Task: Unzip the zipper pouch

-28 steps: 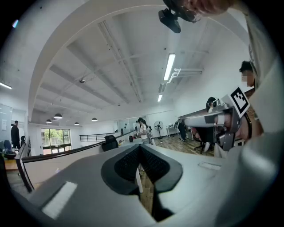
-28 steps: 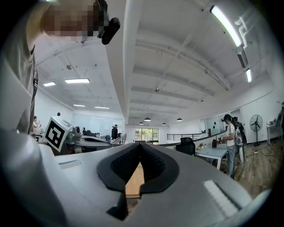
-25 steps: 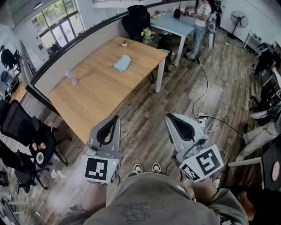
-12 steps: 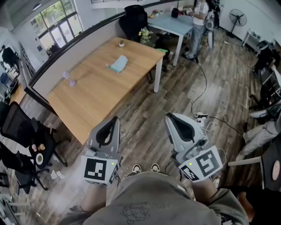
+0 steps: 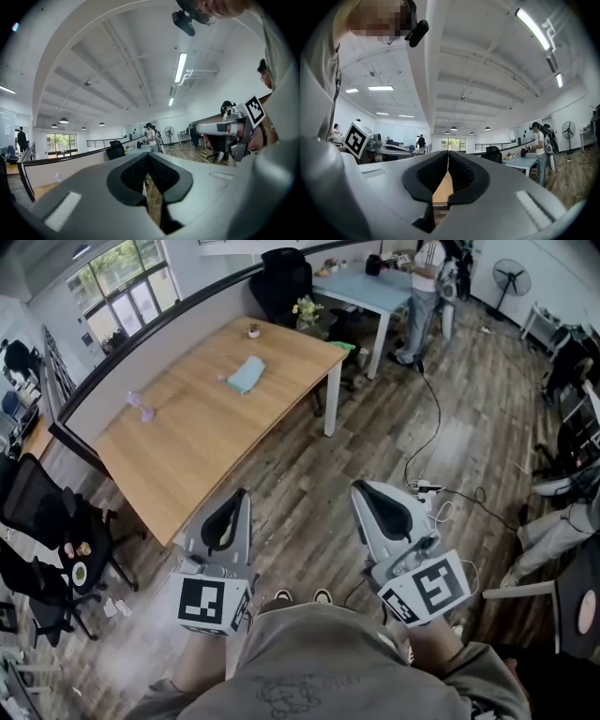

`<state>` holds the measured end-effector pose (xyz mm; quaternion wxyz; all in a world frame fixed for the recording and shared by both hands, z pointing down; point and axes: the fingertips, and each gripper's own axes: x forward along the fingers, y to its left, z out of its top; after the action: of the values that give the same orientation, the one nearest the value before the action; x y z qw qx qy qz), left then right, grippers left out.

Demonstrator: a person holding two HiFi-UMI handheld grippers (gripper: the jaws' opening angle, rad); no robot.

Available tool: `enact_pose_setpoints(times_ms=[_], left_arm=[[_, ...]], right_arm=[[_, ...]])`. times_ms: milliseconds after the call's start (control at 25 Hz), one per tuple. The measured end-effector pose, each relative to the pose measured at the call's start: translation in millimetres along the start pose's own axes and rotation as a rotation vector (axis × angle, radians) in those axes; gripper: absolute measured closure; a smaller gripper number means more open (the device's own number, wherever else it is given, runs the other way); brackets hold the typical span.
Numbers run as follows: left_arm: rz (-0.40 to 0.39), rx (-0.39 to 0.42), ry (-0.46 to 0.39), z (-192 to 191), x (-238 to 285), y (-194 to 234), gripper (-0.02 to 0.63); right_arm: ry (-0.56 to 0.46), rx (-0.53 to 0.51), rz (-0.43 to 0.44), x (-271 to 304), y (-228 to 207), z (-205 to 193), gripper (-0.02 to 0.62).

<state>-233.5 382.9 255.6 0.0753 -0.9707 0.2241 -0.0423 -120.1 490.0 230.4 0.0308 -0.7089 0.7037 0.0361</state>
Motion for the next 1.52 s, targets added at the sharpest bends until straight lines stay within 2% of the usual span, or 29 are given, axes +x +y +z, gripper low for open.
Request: enact_pose_setpoints(times_ms=[80,120,160,200,240,320,400,880,1200,1520], left_arm=[[0.022,-0.009,-0.008,-0.9,3.0,-5.2,0.606],[0.033,-0.014,-0.013,-1.2,4.2,-7.6,0.606],[0.044,-0.017,-0.017,-1.3,5.4,-9.1,0.572],[0.058,-0.018,-0.02,-1.1,6.5,-9.2,0.496],[0.073,-0.018,-0.023,-0.7,7.5,-8.2,0.476],[0.095,-0.014,-0.024,-0.9,11.0,-6.4,0.482],[0.102,-0.008,-0.022,-2.3,16.2,-4.2,0.437],[0.117,-0.001,-0.002,-24.9,73.8,54.2,0.442],[0.135,-0.017,0.035,-39.5,149.2,132.0,0.442],[0.117,-0.014,0.068,-50.6,223.1,221.9,0.442]], right_arm=[[-0.012,0.002,-0.03,-5.8,-13.0,0.4,0.572],[-0.019,0.003,-0.044,-8.6,-19.4,0.4,0.517],[-0.026,0.005,-0.054,-10.3,-24.9,0.1,0.421],[-0.031,0.007,-0.059,-11.0,-29.4,-0.5,0.384],[-0.031,0.008,-0.06,-10.8,-32.8,-1.4,0.38],[-0.023,0.002,-0.049,-8.4,-36.7,-3.7,0.379],[-0.013,-0.004,-0.035,-2.8,-39.1,-6.4,0.38],[0.068,-0.036,0.042,82.1,-57.2,-44.2,0.38],[0.141,-0.053,0.074,187.9,-90.0,-66.2,0.38],[0.183,-0.042,0.053,300.1,-119.3,-78.1,0.381]])
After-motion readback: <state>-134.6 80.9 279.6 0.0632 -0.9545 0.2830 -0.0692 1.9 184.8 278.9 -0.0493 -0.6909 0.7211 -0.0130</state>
